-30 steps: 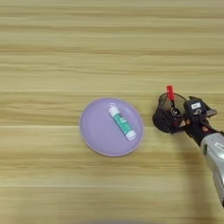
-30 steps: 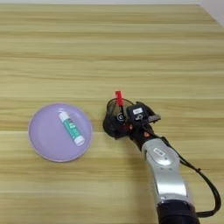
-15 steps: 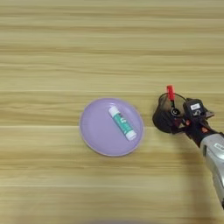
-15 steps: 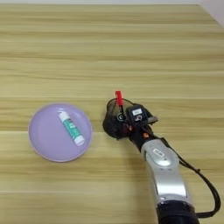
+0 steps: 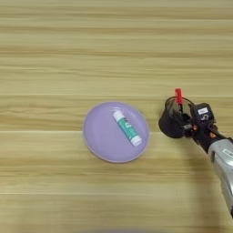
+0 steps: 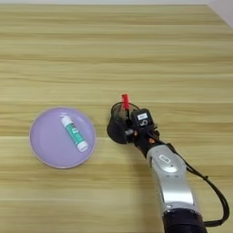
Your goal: Move the objects on the table
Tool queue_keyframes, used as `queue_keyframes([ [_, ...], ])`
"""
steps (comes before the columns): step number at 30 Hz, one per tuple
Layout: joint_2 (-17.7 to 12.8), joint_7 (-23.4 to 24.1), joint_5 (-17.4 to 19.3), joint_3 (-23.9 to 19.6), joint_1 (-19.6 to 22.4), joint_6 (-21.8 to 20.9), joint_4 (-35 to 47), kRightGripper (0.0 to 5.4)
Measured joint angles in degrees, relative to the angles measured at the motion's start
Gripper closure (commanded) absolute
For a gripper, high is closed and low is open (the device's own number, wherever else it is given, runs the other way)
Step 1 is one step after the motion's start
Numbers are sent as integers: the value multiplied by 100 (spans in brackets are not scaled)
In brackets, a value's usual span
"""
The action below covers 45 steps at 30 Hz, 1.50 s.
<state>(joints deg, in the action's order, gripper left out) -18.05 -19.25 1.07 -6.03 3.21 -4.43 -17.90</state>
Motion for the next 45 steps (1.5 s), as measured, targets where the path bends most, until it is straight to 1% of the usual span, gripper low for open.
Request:
queue_keyframes([
  [7,10,-4,-30,62,-1,28,-10,410],
  [9,8,1,-34,63,-1,35,-12,425],
  [22,13,-11,8,53,-4,13,2,427],
  [33,96,86,162,-184,52,-352,162,427],
  [39,97,108,170,-208,52,-354,214,427],
  [45,99,83,257,-208,38,-347,377,427],
])
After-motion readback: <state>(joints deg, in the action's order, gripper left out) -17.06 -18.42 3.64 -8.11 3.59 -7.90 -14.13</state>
